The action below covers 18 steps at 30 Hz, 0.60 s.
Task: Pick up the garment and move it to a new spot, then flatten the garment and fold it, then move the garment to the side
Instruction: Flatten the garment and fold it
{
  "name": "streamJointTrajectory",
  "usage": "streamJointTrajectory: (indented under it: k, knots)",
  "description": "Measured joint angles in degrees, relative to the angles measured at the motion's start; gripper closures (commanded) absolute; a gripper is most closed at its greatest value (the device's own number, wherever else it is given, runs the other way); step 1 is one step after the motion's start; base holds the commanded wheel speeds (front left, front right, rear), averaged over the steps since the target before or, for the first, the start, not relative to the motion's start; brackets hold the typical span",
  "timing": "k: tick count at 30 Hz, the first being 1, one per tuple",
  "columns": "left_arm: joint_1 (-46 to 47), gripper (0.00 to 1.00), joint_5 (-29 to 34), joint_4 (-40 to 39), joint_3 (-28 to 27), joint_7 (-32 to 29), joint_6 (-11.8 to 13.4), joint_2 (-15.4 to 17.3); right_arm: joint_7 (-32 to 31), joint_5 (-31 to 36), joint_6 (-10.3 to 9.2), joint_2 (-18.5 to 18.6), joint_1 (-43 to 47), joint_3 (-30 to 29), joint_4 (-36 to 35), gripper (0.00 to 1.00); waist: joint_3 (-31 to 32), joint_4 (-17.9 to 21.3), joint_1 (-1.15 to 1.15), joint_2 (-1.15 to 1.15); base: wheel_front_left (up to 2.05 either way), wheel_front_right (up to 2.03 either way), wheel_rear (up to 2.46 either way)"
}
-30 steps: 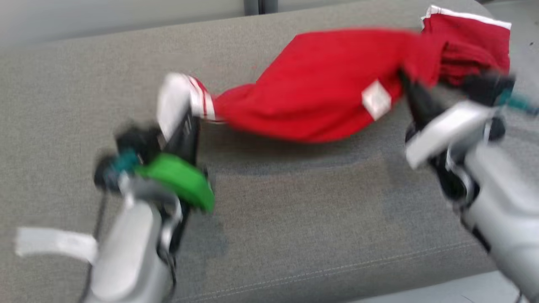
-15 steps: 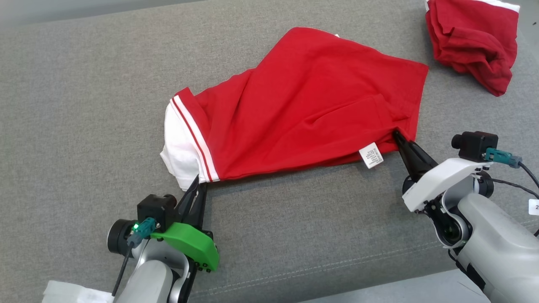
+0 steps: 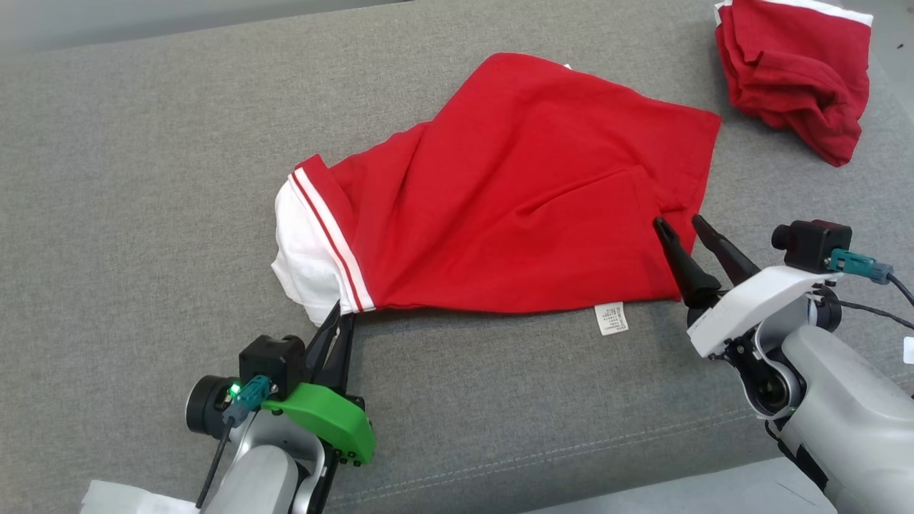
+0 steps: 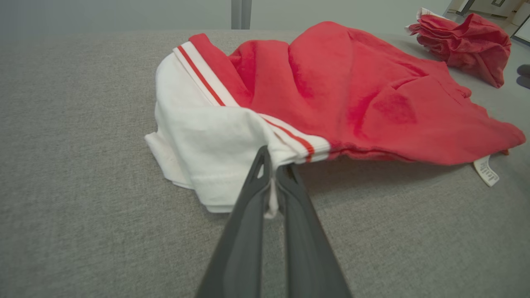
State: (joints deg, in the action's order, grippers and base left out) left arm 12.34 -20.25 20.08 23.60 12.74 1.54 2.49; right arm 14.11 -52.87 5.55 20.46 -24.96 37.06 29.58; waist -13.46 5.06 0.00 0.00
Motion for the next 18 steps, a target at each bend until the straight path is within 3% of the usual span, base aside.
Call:
streamJointTrajectory:
  k: [1, 2, 4, 12, 18]
  knots:
    - [0.00, 1.00, 0.00, 0.05, 0.09, 0.00, 0.07, 0.00, 0.00, 0.05, 0.01, 0.08, 0.00, 0.19, -0.01, 0.14, 0.05, -0.01, 0.00, 0.00, 0.00, 0.00, 0.00]
    - [0.00, 1.00, 0.00, 0.14, 0.15, 0.01, 0.11, 0.00, 0.00, 0.16, 0.09, 0.20, 0.00, 0.44, 0.01, 0.14, 0.09, -0.02, 0.00, 0.00, 0.00, 0.00, 0.00]
    - [0.00, 1.00, 0.00, 0.41, 0.49, 0.49, 0.32, 0.00, 0.00, 0.53, 0.45, 0.75, 0.08, 1.20, 0.25, 0.01, 0.17, -0.13, 0.00, 0.00, 0.00, 0.00, 0.00]
    - [-0.02, 1.00, 0.00, 0.45, 1.74, 0.67, 0.43, -0.02, 0.00, 1.55, 0.48, 3.58, 4.00, 2.09, 0.63, 0.00, -0.20, -0.97, 0.00, 0.00, 0.00, 0.00, 0.00]
    - [-0.21, 1.00, -0.20, 0.56, 0.94, 1.18, 1.10, -0.02, 0.00, 1.89, 0.66, 3.28, 7.97, 3.14, -0.68, 0.00, -0.73, -0.81, 0.00, 0.00, 0.00, 0.00, 0.00]
